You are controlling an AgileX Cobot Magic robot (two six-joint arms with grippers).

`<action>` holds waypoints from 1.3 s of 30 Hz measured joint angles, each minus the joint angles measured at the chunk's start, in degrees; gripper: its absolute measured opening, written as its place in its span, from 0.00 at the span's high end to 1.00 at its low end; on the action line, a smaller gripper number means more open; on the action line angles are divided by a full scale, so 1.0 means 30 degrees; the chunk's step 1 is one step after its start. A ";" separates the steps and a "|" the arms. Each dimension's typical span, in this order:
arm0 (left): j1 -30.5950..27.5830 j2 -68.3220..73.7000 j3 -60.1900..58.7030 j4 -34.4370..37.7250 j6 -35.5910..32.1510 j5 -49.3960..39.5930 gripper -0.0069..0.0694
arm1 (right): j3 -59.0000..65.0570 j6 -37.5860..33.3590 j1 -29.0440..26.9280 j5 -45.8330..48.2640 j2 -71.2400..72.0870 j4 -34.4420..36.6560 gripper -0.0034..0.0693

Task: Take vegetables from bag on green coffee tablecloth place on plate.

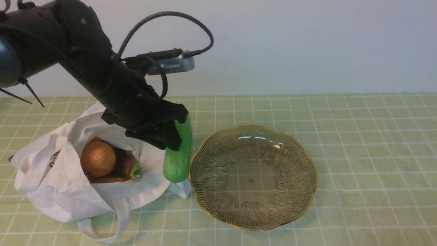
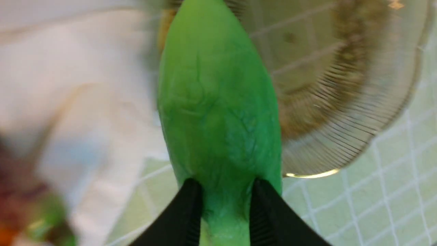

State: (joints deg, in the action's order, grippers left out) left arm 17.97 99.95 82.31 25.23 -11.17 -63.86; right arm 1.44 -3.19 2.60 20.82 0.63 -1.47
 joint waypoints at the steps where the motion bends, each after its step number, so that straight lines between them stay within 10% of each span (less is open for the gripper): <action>1: 0.0403 0.0056 0.0000 0.0024 -0.0096 0.0245 0.69 | 0.0000 0.0000 0.0000 0.0000 0.0000 0.0000 0.97; 14: 0.4723 0.2944 0.0000 0.0608 -0.0608 0.6149 0.67 | 0.0000 0.0000 0.0000 0.0000 0.0000 0.0000 0.97; 26: 0.4271 0.3372 0.0051 0.0713 0.0369 0.5266 0.28 | 0.0000 0.0000 0.0000 0.0000 0.0000 0.0000 0.97; 34: 0.2488 -0.1948 0.0257 -0.1672 0.0369 0.2031 0.82 | 0.0000 0.0000 0.0000 0.0000 0.0000 0.0000 0.97; 39: 0.1915 -0.8759 -0.1314 -0.3909 0.0706 0.3158 0.91 | 0.0000 0.0000 0.0000 0.0000 0.0000 0.0000 0.97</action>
State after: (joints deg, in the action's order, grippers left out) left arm 23.71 73.67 78.37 13.51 -9.06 -54.39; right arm 1.44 -3.19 2.60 20.82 0.63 -1.47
